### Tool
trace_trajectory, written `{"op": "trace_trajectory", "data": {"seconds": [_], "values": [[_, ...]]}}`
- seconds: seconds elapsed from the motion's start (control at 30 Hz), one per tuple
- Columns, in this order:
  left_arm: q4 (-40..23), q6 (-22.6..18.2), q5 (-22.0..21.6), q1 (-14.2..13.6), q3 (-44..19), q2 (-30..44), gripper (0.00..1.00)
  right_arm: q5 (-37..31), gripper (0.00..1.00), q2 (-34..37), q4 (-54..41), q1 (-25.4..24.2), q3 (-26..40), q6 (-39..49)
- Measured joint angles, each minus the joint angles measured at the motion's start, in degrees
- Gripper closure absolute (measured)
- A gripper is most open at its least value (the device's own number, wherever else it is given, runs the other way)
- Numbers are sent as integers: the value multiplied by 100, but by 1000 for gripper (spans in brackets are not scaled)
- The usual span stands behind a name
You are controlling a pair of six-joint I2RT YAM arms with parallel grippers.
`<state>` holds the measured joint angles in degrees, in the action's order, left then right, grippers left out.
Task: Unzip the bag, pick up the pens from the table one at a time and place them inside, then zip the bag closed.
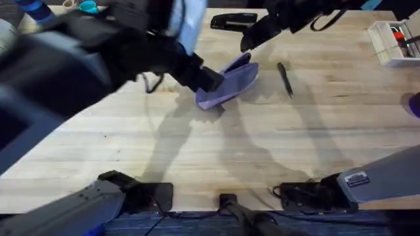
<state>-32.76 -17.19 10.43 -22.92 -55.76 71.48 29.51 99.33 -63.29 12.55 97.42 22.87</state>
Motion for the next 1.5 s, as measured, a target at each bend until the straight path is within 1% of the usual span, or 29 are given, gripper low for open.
{"op": "trace_trajectory", "data": {"seconds": [0.1, 0.13, 0.17, 0.23, 0.3, 0.4, 0.5, 0.63, 0.8, 0.83, 0.87, 1.0, 1.03, 1.1, 1.27, 1.5], "values": [[-249, 2, -7, 168, -48, -474, 8, 1, 5, -1, -337, 144, 372, 525], [-646, 2, -21, 304, -53, -772, 8, -99, 5, 0, -450, 298, 665, 1149], [-775, 1, -21, 343, -52, -830, 8, -206, 6, 0, -439, 355, 737, 1383], [-1009, 2, -21, 412, -51, -905, 8, -456, 5, -4, -395, 459, 813, 1890], [-1169, 2, -26, 458, -53, -945, 8, -759, 4, -7, -311, 559, 827, 2589], [-1274, 2, -51, 475, -52, -951, 8, -1105, 4, -7, -130, 658, 830, 3639], [-1313, 2, -64, 475, -53, -953, 8, -1282, 4, -5, -128, 678, 830, 4376], [-1315, 2, -64, 475, -52, -953, 8, -1322, 4, -5, -206, 678, 830, 4815], [-1314, 2, -66, 475, -53, -951, 8, -1313, 9, -7, -446, 680, 830, 5000], [-1315, 2, -64, 475, -51, -953, 8, -1302, 102, -7, -444, 681, 830, 5036], [-1315, 2, -64, 475, -53, -951, 8, -1284, 265, -7, -454, 683, 830, 5058], [-1315, 1, -64, 475, -51, -951, 8, -1142, 847, -7, -506, 685, 830, 5127], [-1315, 2, -65, 475, -51, -953, 8, -1112, 938, -7, -545, 685, 830, 5148], [-1313, 2, -66, 475, -52, -953, 8, -1076, 966, -5, -683, 685, 830, 5277], [-1335, 2, -67, 475, -53, -953, 8, -978, 968, 83, -925, 696, 832, 5567], [-1357, 2, -67, 475, -53, -951, 8, -668, 968, 652, -1037, 720, 834, 5710]]}}
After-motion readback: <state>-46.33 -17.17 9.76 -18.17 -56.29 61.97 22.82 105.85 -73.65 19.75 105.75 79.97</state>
